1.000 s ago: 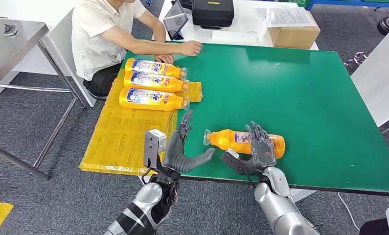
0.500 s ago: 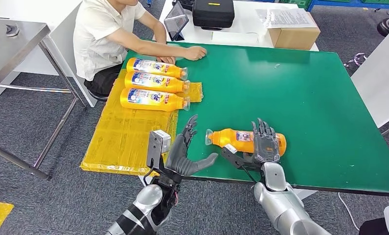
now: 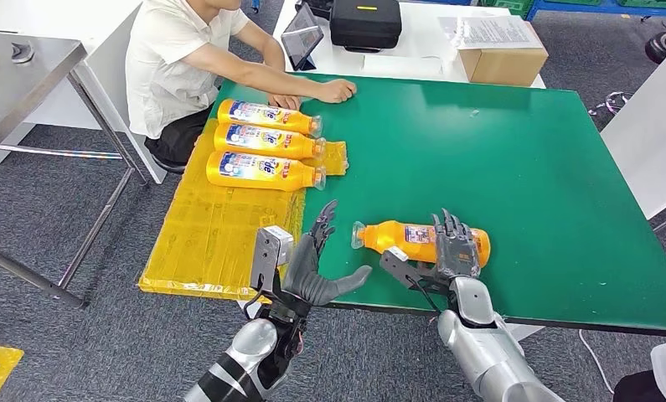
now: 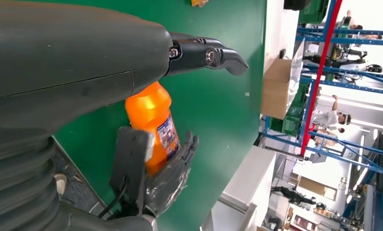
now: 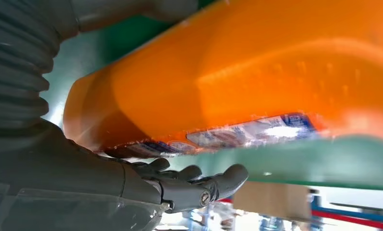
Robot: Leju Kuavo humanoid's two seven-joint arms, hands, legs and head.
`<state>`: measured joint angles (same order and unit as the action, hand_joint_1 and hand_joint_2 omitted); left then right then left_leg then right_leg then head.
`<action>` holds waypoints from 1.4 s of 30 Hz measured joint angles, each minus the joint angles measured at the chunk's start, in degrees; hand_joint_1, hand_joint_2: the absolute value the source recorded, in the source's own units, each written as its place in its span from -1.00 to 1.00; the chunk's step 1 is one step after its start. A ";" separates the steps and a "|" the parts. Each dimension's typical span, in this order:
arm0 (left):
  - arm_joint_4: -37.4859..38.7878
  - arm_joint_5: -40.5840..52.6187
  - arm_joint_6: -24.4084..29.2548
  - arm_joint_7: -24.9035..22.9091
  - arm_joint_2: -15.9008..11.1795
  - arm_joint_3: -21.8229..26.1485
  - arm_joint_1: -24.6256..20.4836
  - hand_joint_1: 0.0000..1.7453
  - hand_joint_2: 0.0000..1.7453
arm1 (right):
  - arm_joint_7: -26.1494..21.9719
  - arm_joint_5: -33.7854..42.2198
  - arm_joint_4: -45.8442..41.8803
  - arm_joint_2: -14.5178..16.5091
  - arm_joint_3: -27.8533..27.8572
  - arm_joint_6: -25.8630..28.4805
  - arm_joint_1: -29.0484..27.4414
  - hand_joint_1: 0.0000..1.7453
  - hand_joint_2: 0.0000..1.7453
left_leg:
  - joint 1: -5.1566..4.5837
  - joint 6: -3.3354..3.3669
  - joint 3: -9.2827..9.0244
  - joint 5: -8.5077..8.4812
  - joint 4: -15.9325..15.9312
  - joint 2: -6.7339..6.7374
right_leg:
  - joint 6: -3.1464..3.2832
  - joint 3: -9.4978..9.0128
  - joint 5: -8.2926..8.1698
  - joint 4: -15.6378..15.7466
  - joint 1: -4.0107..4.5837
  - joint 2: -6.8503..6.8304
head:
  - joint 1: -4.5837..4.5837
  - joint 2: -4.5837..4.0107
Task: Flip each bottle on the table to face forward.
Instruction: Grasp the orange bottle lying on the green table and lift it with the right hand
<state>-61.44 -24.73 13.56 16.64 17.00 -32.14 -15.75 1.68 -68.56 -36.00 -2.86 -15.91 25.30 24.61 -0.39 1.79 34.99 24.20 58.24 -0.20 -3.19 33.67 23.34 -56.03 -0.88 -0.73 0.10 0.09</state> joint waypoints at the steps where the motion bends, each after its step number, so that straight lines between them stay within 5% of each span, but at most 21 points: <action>1: 0.00 0.28 0.15 0.22 -0.01 0.06 0.00 -1.00 1.00 | -1.96 1.85 -0.02 -0.27 0.22 -0.08 -0.12 1.00 1.00 | 0.00 0.00 -0.03 0.01 0.00 0.00 | 0.00 0.02 0.00 0.01 0.00 0.00 | -0.01 0.00; 9: 0.04 1.06 1.30 1.76 -0.02 0.08 -0.19 -1.00 1.00 | -14.07 12.27 2.85 -1.34 3.46 2.56 -0.24 1.00 1.00 | 0.01 -0.02 -0.40 0.12 0.00 -0.02 | 0.00 0.14 0.08 0.10 0.01 0.00 | 0.00 0.00; 23: 0.37 0.73 2.02 2.55 -0.02 -0.53 -0.36 -1.00 1.00 | -19.89 17.58 4.65 -1.32 7.00 2.74 -0.05 1.00 1.00 | 0.06 0.00 -0.77 0.14 -0.02 -0.02 | 0.05 -0.35 0.13 0.31 0.05 0.00 | 0.01 0.00; 26: 0.37 0.62 2.19 2.92 -0.02 -0.60 -0.36 -1.00 1.00 | -22.13 20.55 4.64 -0.97 7.83 2.42 -0.14 0.78 1.00 | 0.06 0.02 -0.82 0.16 -0.02 -0.01 | 0.01 -0.41 0.10 0.32 0.06 0.01 | 0.01 0.00; 33: -0.03 -1.07 2.99 4.16 -0.11 -0.50 0.00 -1.00 1.00 | -25.44 24.91 2.88 0.14 8.98 1.97 -1.46 1.00 1.00 | 0.12 -0.03 -0.87 0.21 -0.03 0.04 | 0.00 -0.68 0.07 0.31 0.11 0.05 | 0.02 0.00; 42: -2.81 -3.21 15.36 10.21 -0.22 3.20 1.80 -1.00 1.00 | -25.33 27.77 -11.77 0.49 5.52 0.38 -9.52 1.00 1.00 | 0.19 -0.05 -0.64 0.21 -0.03 0.24 | 0.01 -0.75 0.00 0.29 0.18 0.18 | 0.01 0.00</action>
<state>-64.25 -27.94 28.93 26.85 16.78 -28.94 -13.94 -23.65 -40.78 -47.77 -2.37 -10.39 25.69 15.09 -0.20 1.74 34.35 24.41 58.21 0.04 -3.18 32.92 23.34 -55.74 -0.70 -0.55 0.11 0.09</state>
